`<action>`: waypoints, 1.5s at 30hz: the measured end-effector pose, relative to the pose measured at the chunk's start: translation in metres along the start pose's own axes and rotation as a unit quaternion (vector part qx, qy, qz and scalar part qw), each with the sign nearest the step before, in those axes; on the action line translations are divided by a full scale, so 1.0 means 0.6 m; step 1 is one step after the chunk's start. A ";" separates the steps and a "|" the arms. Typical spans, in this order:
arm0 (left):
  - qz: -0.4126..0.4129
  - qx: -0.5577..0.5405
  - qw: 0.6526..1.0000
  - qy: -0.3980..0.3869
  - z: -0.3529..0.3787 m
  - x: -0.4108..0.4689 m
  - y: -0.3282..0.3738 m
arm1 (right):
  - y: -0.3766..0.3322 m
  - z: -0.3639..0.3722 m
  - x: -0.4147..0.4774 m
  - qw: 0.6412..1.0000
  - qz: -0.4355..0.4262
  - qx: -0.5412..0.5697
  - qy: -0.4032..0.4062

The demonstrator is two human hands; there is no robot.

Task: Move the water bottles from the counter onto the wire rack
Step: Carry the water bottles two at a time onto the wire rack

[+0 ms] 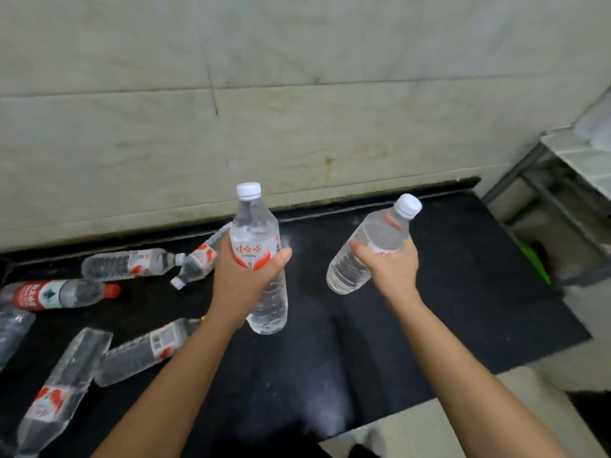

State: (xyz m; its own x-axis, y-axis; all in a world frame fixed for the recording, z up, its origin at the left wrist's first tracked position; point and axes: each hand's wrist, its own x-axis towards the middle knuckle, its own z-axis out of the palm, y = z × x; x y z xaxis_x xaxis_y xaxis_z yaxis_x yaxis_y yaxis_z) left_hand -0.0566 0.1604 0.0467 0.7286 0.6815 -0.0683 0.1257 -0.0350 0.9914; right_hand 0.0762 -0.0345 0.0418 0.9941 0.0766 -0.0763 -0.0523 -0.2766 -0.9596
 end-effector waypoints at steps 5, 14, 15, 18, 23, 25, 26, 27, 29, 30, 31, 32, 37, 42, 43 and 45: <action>0.066 -0.030 0.997 -0.033 0.128 -0.041 0.115 | -0.053 -0.150 0.010 0.995 -0.078 0.059 0.007; 0.129 -0.035 0.988 -0.071 0.451 -0.195 0.192 | -0.035 -0.504 0.056 0.983 -0.130 0.114 0.058; 0.127 -0.038 0.988 -0.074 0.491 -0.214 0.194 | -0.027 -0.545 0.063 0.984 -0.127 0.112 0.056; 0.114 -0.053 0.987 -0.095 0.609 -0.262 0.203 | -0.006 -0.657 0.092 0.985 -0.108 0.128 0.034; 0.102 -0.078 0.980 -0.151 0.771 -0.297 0.239 | 0.019 -0.794 0.154 0.986 -0.072 0.143 0.045; 0.102 -0.082 0.978 -0.164 0.822 -0.289 0.251 | 0.024 -0.832 0.189 0.983 -0.069 0.157 0.060; 0.101 -0.087 0.976 -0.171 0.847 -0.283 0.257 | 0.026 -0.849 0.208 0.982 -0.070 0.163 0.067; 0.097 -0.098 0.974 -0.178 0.873 -0.274 0.261 | 0.028 -0.865 0.229 0.981 -0.071 0.168 0.072; 0.097 -0.116 0.970 -0.189 0.929 -0.251 0.268 | 0.034 -0.895 0.275 0.978 -0.069 0.179 0.084; 0.101 -0.120 0.969 -0.191 0.959 -0.238 0.272 | 0.037 -0.910 0.300 0.977 -0.067 0.181 0.088; 0.109 -0.124 0.967 -0.195 0.990 -0.222 0.276 | 0.037 -0.925 0.324 0.977 -0.067 0.181 0.089; 0.116 -0.127 0.964 -0.201 1.022 -0.205 0.283 | 0.036 -0.939 0.349 0.978 -0.068 0.176 0.090; 0.136 -0.134 0.951 -0.242 1.186 -0.130 0.323 | 0.025 -1.027 0.472 0.982 -0.081 0.123 0.116; 0.133 -0.131 0.943 -0.276 1.314 -0.090 0.353 | 0.023 -1.113 0.582 0.979 -0.098 0.083 0.156; 0.133 -0.126 0.945 -0.272 1.336 -0.087 0.360 | 0.024 -1.127 0.603 0.979 -0.098 0.084 0.158; 0.139 -0.105 0.950 -0.260 1.379 -0.077 0.372 | 0.027 -1.152 0.645 0.980 -0.094 0.089 0.152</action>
State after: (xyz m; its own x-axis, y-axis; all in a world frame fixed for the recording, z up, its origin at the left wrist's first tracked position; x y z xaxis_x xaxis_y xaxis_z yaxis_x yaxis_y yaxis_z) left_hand 0.4947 -0.4838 0.1790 0.9547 0.2126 0.2083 -0.2178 0.0219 0.9757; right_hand 0.5255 -0.6717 0.1838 0.9684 -0.1867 0.1653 0.1463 -0.1113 -0.9830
